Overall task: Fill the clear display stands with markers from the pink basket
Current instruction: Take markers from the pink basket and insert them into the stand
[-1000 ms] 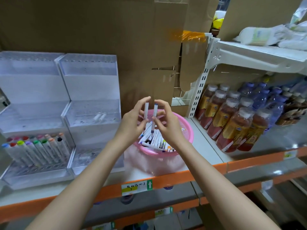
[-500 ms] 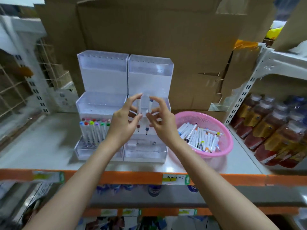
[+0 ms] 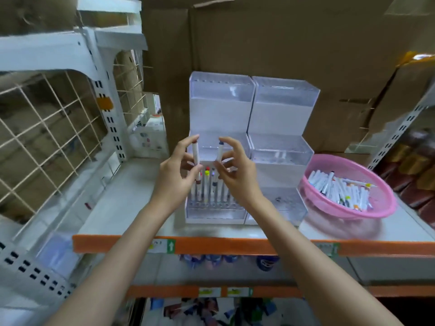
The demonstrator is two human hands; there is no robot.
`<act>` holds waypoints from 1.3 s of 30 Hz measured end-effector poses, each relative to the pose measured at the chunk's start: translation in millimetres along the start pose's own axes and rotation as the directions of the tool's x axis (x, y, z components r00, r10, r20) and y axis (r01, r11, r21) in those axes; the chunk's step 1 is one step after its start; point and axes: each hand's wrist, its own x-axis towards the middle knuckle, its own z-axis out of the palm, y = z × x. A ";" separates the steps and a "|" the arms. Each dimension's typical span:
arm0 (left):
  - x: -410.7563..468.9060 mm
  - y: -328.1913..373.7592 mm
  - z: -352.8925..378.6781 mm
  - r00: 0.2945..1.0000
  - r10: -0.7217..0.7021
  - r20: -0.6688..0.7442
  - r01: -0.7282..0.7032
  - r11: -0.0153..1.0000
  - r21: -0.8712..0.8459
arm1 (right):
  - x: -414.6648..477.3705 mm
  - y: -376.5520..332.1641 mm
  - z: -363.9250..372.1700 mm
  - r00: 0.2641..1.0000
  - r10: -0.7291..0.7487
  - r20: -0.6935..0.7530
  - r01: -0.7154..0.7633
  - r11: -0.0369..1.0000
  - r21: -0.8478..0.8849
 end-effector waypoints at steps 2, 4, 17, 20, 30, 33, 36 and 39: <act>-4.4 -10.8 -5.5 1.000 0.006 0.013 -0.006 1.000 -0.015 | -6.1 -1.8 13.8 1.000 -0.005 -0.018 0.004 1.000 -0.020; -7.2 -19.1 -7.2 0.999 0.041 0.024 -0.041 0.999 -0.030 | -11.7 -3.8 25.1 0.999 -0.028 -0.039 0.025 0.998 -0.064; -16.9 -49.0 -2.9 0.997 0.066 -0.043 -0.069 0.996 -0.058 | -22.5 -5.8 48.7 0.992 -0.013 -0.129 -0.009 0.986 -0.169; -18.5 -53.8 -0.8 0.995 0.097 -0.026 -0.098 0.995 -0.017 | -22.0 -5.4 51.1 0.991 0.015 -0.134 -0.037 0.986 -0.163; -15.7 -58.4 -1.4 0.989 0.116 0.095 -0.122 0.991 0.055 | -23.5 -10.0 54.0 0.990 0.047 -0.130 -0.067 0.986 -0.154; -18.0 -62.2 0.2 0.988 0.109 0.111 -0.115 0.992 0.056 | -23.7 -9.2 55.0 0.989 0.048 -0.141 -0.070 0.985 -0.156; -24.2 -66.9 0.9 0.981 0.108 0.159 -0.120 0.990 0.069 | -24.4 -8.9 54.8 0.990 0.055 -0.127 -0.075 0.984 -0.163; -27.9 -68.8 1.1 0.977 0.107 0.186 -0.123 0.990 0.075 | -25.3 -7.4 54.2 0.990 0.079 -0.117 -0.098 0.980 -0.171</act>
